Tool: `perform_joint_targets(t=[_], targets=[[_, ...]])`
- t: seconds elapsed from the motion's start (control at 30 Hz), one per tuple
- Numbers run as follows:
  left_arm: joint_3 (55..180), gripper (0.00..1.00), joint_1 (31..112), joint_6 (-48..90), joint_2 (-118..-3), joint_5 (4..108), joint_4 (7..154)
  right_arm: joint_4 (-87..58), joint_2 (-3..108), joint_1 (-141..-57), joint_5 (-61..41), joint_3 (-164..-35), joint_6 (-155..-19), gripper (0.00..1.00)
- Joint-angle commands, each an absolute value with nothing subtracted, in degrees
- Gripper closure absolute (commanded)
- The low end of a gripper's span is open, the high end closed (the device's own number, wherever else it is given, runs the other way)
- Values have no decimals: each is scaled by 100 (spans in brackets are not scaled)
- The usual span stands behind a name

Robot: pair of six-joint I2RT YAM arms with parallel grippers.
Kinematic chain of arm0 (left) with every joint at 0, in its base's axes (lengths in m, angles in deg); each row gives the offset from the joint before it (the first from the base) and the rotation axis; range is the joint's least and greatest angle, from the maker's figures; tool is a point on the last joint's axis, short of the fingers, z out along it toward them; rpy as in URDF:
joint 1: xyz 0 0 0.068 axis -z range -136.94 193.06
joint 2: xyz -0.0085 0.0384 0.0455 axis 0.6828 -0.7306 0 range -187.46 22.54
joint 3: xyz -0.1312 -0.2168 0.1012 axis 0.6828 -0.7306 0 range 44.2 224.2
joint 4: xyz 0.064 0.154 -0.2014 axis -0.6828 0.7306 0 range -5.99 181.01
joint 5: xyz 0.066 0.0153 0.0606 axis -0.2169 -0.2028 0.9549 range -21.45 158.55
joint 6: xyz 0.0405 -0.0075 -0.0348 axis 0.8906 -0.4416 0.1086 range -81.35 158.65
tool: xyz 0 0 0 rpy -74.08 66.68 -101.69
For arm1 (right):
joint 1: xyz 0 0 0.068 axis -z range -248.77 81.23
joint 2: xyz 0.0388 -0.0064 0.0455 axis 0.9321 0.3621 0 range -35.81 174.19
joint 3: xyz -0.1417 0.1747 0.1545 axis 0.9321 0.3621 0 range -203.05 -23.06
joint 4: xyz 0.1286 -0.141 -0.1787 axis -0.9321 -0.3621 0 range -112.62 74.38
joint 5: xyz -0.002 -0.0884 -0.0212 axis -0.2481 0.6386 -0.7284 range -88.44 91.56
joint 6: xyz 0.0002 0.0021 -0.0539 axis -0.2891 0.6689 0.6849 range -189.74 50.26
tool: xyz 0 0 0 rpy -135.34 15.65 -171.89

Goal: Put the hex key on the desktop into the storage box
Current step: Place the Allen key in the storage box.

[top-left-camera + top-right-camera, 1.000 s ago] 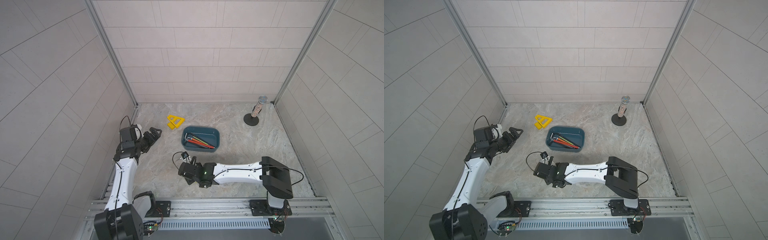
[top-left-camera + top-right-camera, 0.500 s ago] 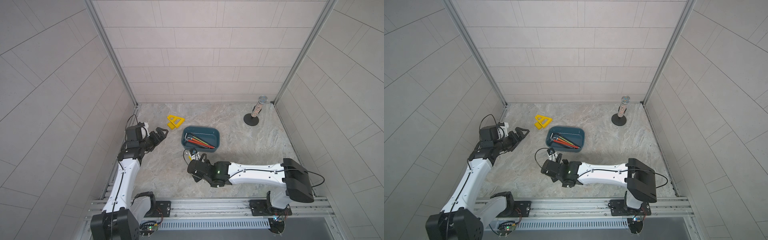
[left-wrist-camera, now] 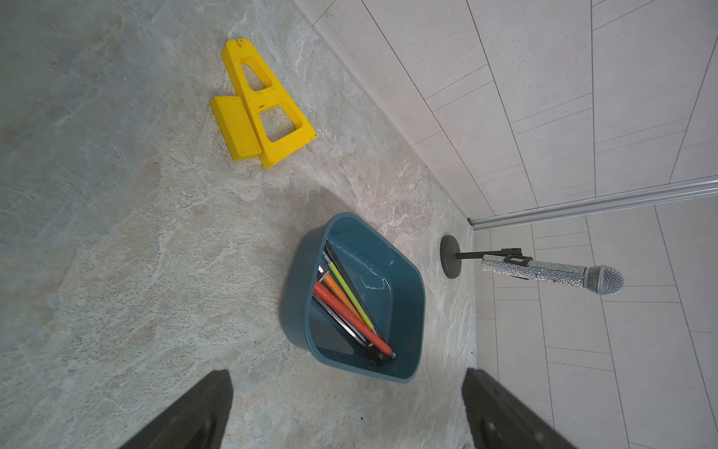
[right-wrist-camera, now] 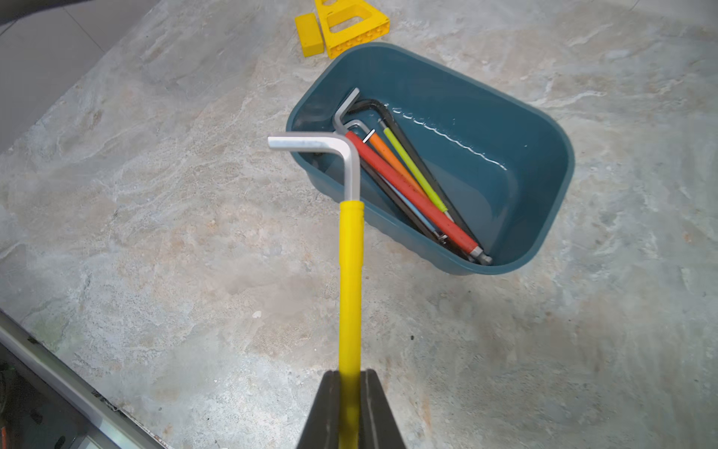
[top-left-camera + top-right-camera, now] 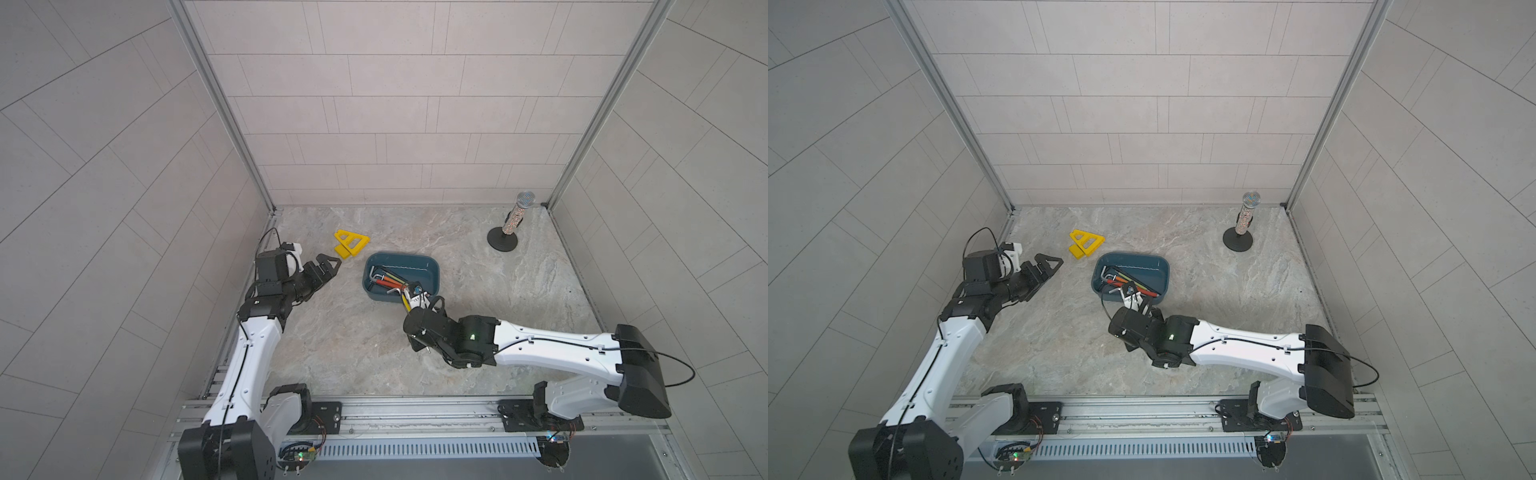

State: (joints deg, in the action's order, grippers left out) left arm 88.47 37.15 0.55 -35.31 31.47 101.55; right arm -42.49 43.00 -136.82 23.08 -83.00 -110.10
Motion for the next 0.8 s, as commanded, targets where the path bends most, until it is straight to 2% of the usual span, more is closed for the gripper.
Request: perform_joint_targets(t=[0.0,0.23,0.77], targets=[[8782,0,3841,23,-3481,3186,9953,-4509,3959,-13559,2523,-8195,-10922,100],[8934,0,4102,-329,-3391,3929,9778,-4798,3514,-13226,2406,-8141,-10772,100],[9055,0,4447,-546,-4107,4253,9040,-5065,3129,-12386,1913,-8157,-10278,100]])
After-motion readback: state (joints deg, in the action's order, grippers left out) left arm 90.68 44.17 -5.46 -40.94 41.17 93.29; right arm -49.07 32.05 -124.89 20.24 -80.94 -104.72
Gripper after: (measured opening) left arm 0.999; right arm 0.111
